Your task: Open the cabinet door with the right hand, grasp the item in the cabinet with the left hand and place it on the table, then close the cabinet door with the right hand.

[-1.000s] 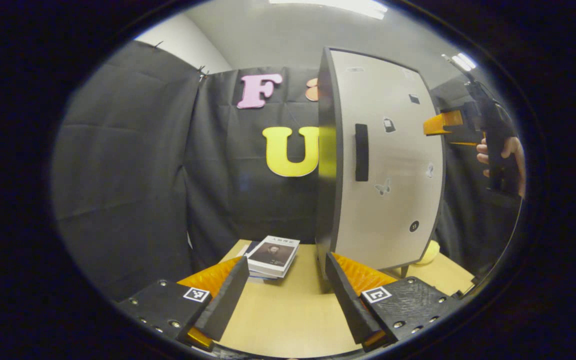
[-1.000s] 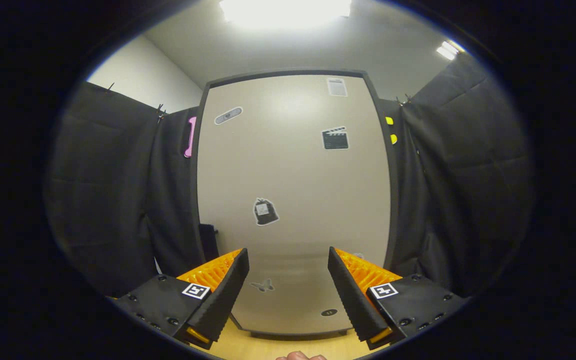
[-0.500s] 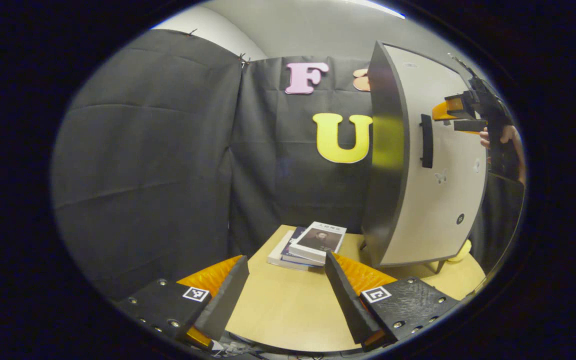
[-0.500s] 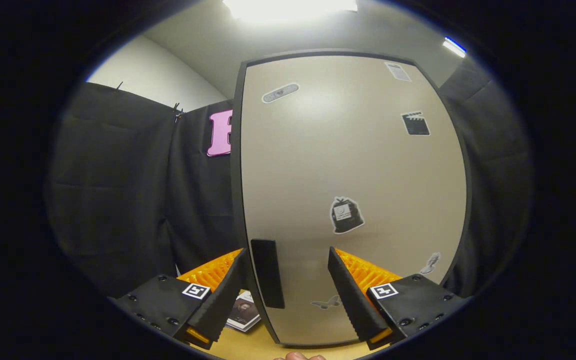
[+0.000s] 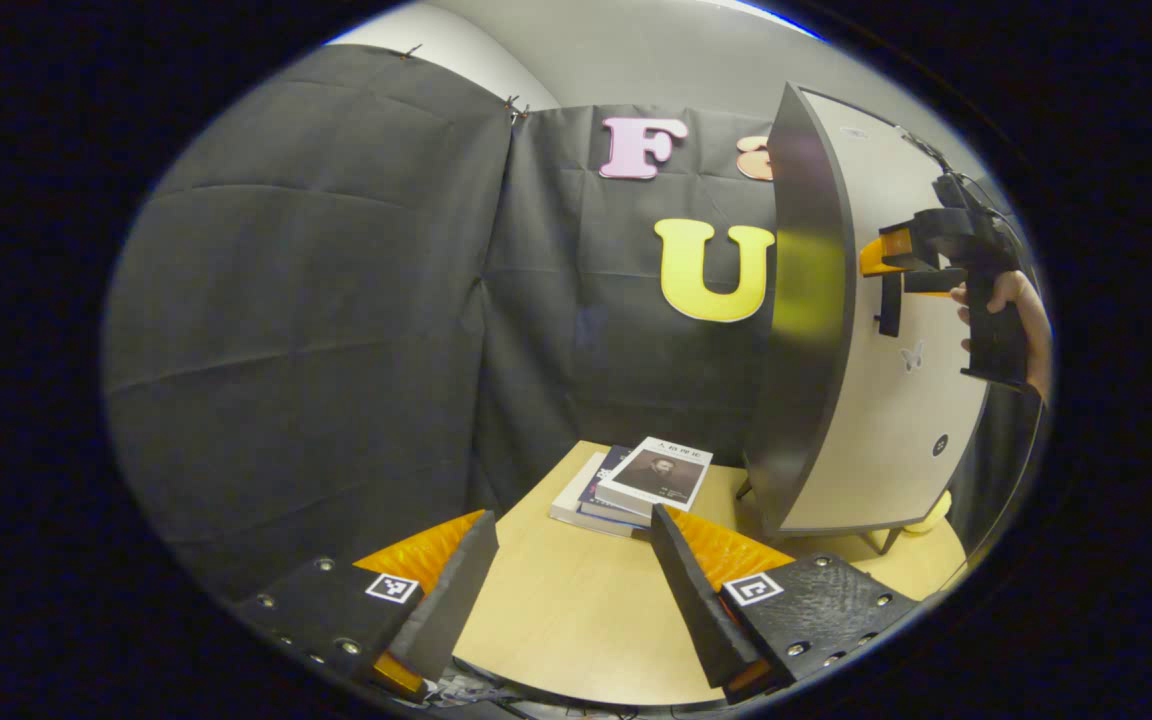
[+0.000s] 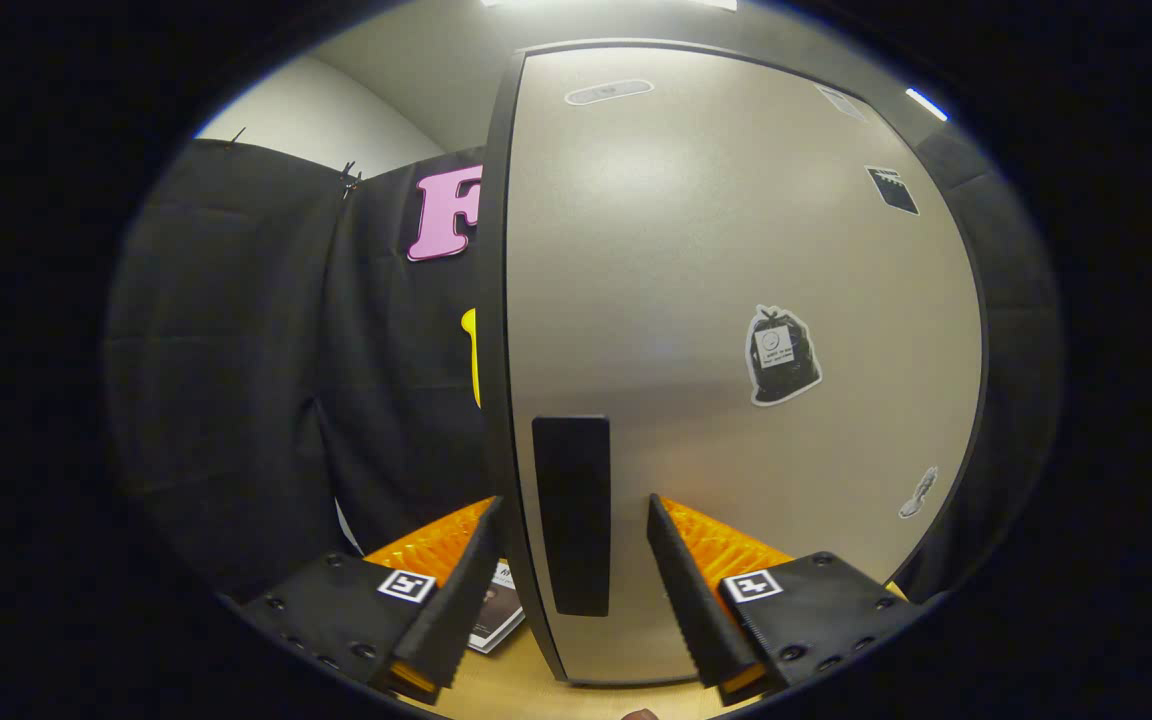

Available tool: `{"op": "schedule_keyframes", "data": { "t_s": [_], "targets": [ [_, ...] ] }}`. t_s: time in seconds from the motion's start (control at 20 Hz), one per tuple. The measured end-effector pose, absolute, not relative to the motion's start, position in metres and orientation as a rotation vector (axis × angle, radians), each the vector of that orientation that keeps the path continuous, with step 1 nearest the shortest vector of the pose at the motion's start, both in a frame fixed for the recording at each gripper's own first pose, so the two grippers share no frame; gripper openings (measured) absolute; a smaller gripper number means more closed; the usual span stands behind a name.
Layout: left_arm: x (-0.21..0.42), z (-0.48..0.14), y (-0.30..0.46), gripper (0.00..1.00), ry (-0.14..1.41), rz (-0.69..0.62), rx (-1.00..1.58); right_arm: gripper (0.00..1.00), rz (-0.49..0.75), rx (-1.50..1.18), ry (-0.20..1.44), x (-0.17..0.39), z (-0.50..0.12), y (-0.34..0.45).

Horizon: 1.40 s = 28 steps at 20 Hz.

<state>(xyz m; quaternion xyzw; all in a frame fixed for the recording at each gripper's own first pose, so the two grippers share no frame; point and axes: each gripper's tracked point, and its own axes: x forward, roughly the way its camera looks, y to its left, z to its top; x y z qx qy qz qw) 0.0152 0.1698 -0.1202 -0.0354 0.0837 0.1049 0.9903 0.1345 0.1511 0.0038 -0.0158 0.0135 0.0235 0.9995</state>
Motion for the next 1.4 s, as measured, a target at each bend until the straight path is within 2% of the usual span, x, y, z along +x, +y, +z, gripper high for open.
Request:
{"op": "schedule_keyframes", "data": {
  "t_s": [0.05,0.1,0.2,0.25,0.3,0.4,0.5,0.6,0.7,0.9,1.4],
  "targets": [
    [0.016,-0.12,0.17,0.95,0.169,0.213,-0.061,0.78,0.045,-0.029,0.036,0.138,0.001,0.153],
    [0.016,-0.121,0.169,0.95,0.172,0.214,-0.056,0.72,0.043,-0.021,0.045,0.14,-0.002,0.153],
    [0.016,-0.12,0.168,0.92,0.179,0.21,-0.069,0.68,0.034,0.0,0.072,0.147,-0.006,0.149],
    [0.015,-0.121,0.167,0.94,0.189,0.207,-0.078,0.57,0.023,0.006,0.08,0.15,-0.007,0.147],
    [0.015,-0.12,0.167,0.92,0.191,0.208,-0.068,0.39,0.012,0.008,0.087,0.149,-0.008,0.142],
    [0.014,-0.116,0.167,0.95,0.186,0.222,-0.039,0.39,0.005,0.015,0.096,0.147,-0.007,0.142],
    [0.014,-0.112,0.162,0.92,0.181,0.216,-0.041,0.39,0.004,0.011,0.103,0.146,-0.009,0.142],
    [0.01,-0.112,0.158,0.92,0.175,0.209,-0.037,0.31,0.002,-0.011,0.095,0.146,-0.008,0.142],
    [0.005,-0.114,0.156,0.92,0.183,0.211,-0.029,0.33,0.012,-0.01,0.09,0.146,-0.008,0.142],
    [0.0,-0.109,0.148,0.95,0.179,0.212,-0.071,0.17,0.084,-0.002,0.076,0.144,-0.008,0.143],
    [-0.009,-0.103,0.12,0.92,0.17,0.185,-0.033,0.16,0.192,-0.03,0.084,0.119,-0.006,0.141]
  ]
}}
